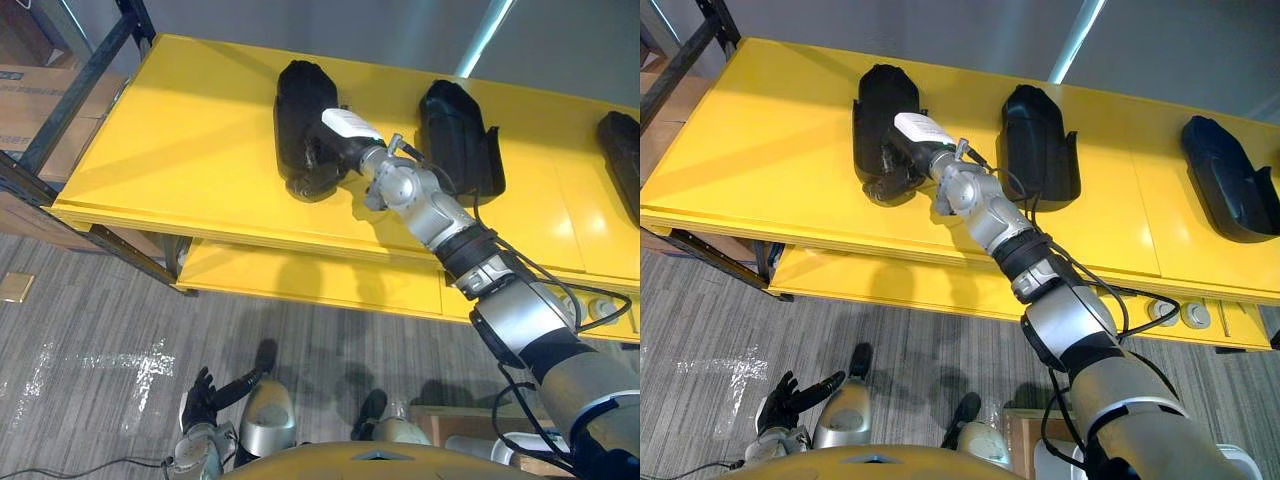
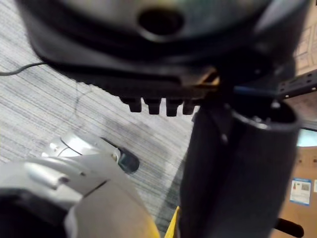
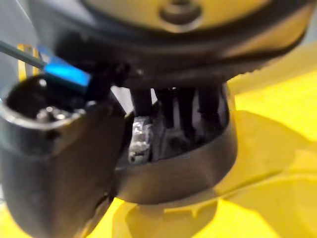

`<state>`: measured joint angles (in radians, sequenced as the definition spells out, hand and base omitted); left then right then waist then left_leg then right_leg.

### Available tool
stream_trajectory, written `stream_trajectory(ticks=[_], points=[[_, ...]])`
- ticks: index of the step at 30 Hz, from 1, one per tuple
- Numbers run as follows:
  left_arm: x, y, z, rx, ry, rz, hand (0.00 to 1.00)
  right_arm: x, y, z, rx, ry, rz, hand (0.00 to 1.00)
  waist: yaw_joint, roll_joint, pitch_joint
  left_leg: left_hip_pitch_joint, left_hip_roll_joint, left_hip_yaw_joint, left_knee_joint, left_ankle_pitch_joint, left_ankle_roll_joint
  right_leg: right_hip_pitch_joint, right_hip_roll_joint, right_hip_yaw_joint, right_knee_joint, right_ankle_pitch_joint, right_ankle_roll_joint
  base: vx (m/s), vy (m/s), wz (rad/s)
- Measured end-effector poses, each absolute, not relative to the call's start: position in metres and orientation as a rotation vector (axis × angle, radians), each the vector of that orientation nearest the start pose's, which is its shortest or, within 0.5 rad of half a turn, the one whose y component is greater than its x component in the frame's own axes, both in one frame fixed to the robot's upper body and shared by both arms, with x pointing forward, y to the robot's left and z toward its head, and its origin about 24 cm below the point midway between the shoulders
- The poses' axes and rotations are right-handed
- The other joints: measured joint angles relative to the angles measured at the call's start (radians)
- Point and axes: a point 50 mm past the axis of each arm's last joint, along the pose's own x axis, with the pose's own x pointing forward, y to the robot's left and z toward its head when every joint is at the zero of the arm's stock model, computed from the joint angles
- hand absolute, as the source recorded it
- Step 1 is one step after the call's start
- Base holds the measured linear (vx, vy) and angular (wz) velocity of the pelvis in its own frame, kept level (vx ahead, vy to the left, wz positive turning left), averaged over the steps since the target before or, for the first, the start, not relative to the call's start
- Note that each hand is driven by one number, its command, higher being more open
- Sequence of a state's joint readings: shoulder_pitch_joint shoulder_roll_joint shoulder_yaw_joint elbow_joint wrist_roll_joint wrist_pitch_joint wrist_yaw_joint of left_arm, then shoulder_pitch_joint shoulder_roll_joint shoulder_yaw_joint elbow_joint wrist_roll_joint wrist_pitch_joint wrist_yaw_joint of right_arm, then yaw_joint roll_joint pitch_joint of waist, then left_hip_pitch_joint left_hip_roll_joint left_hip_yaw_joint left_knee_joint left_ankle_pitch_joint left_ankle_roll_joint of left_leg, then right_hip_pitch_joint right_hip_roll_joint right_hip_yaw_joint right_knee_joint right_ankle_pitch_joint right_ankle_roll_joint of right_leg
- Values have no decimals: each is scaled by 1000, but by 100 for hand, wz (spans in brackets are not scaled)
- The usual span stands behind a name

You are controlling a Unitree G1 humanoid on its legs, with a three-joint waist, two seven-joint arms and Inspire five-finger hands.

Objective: Walk over and take three plastic housings, then place them on the shelf

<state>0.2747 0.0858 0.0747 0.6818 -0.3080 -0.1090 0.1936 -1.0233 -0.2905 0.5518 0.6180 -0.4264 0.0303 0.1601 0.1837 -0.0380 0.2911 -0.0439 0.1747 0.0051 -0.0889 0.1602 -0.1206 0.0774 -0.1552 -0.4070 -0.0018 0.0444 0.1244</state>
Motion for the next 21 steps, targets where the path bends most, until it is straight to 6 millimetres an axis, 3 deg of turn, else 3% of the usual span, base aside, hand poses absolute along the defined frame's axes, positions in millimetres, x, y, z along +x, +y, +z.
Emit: stream_trajectory(ticks=[21], points=[[89,216,-135,-128,857,530,100,381,-45,162,-1136,-267,461,0,1,-5,-32,14,0,0,0,-2,-3,15,0,1,-6,3,4,0,0,0]])
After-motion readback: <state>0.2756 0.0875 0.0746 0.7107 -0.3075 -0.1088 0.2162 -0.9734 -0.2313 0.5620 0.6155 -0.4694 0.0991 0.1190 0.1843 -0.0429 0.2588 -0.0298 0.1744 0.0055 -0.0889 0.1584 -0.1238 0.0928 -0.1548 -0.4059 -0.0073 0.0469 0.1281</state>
